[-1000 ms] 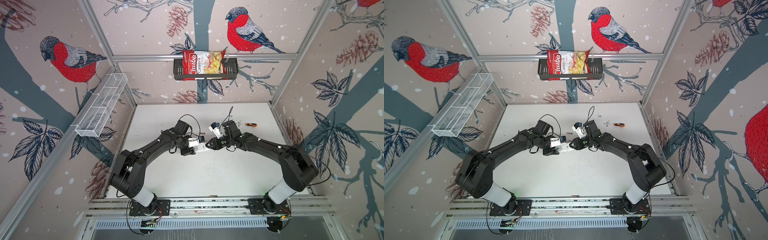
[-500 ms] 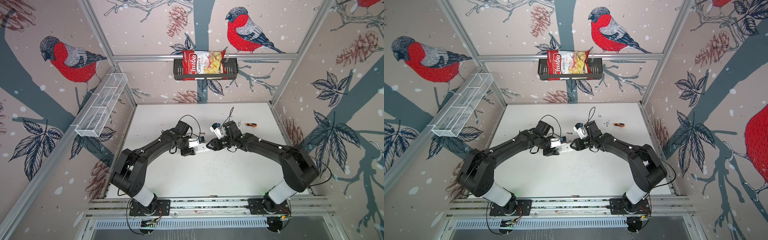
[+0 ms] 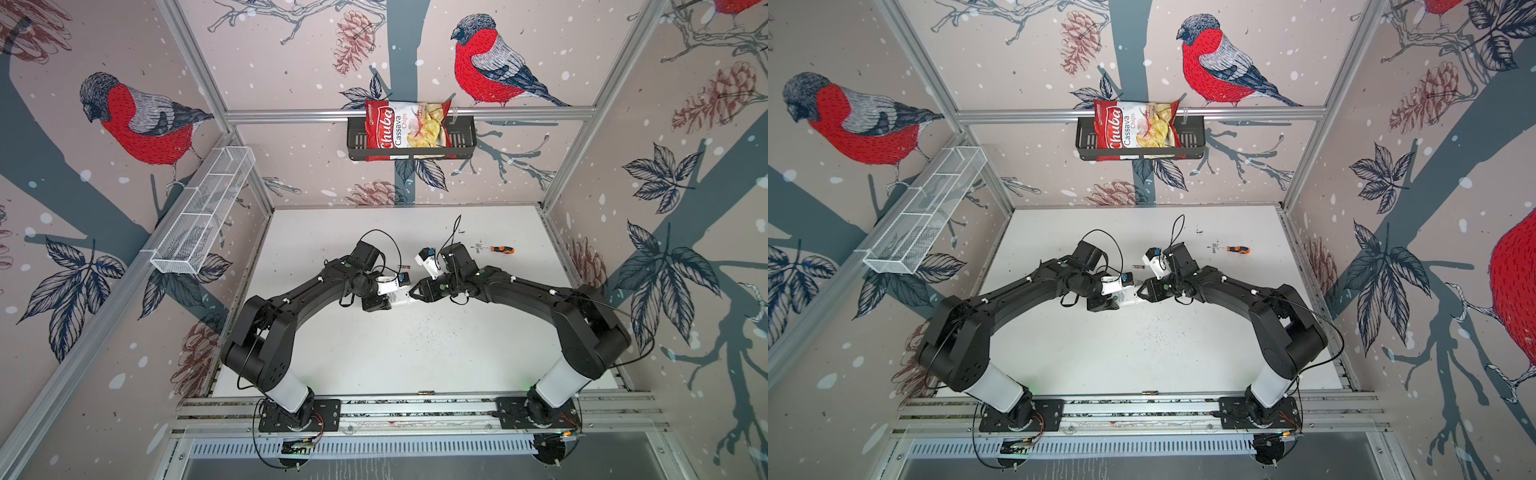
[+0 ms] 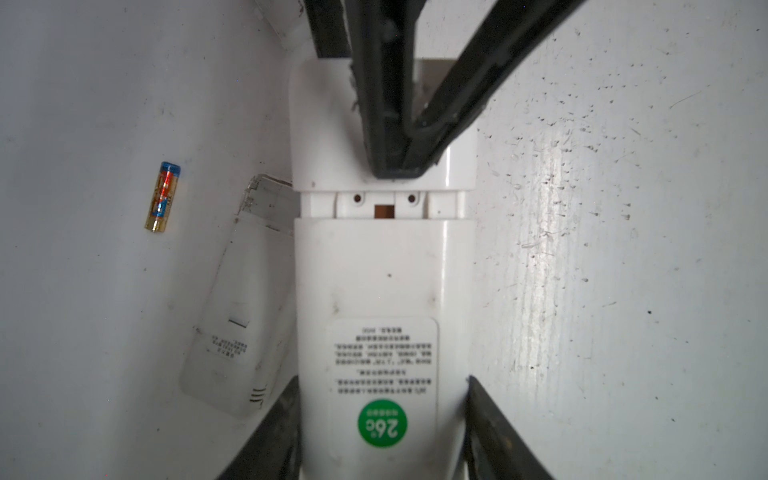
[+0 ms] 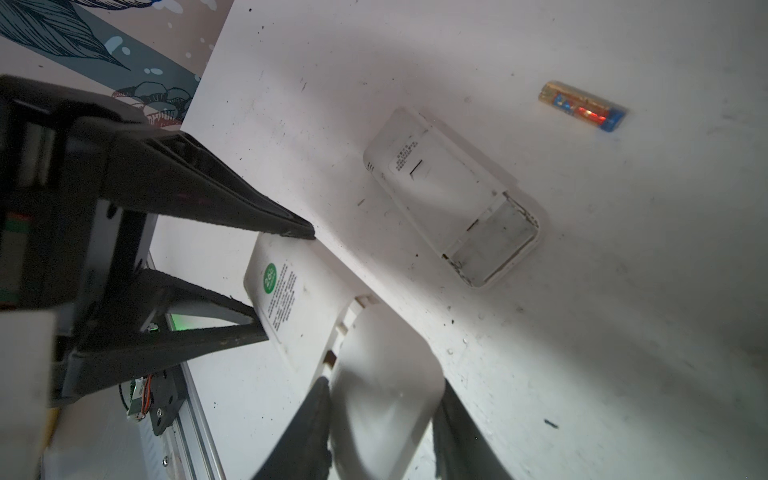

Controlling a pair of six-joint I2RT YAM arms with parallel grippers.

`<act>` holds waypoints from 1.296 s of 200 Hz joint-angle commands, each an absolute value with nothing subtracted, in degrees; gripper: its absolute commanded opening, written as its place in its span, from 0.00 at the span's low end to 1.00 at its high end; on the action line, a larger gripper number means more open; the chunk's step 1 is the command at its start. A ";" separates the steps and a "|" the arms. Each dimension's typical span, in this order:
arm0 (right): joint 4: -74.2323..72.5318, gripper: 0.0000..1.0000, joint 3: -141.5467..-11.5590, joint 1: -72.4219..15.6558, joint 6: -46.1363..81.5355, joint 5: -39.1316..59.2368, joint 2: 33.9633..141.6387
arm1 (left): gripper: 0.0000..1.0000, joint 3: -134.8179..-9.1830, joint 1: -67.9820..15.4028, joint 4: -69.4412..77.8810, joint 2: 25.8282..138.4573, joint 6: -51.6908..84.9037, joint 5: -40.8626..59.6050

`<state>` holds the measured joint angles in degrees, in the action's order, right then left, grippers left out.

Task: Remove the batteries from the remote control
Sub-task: 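Push the battery cover off the white remote with the right gripper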

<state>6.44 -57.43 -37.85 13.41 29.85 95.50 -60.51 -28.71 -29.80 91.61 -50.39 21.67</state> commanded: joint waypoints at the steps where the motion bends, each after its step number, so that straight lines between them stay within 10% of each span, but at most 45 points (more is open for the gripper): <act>1: 6.56 0.35 -58.05 -37.97 13.01 28.71 95.47 | 0.17 -60.97 -28.74 -29.66 91.67 -50.19 22.50; 259: 5.44 0.18 -54.63 -32.88 15.43 25.82 89.48 | 0.16 -57.84 -29.13 -29.63 93.82 -50.62 20.41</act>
<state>7.73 -55.29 -33.67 13.96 27.09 89.86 -58.24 -28.75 -29.36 93.23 -49.98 20.86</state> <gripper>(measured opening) 0.167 0.542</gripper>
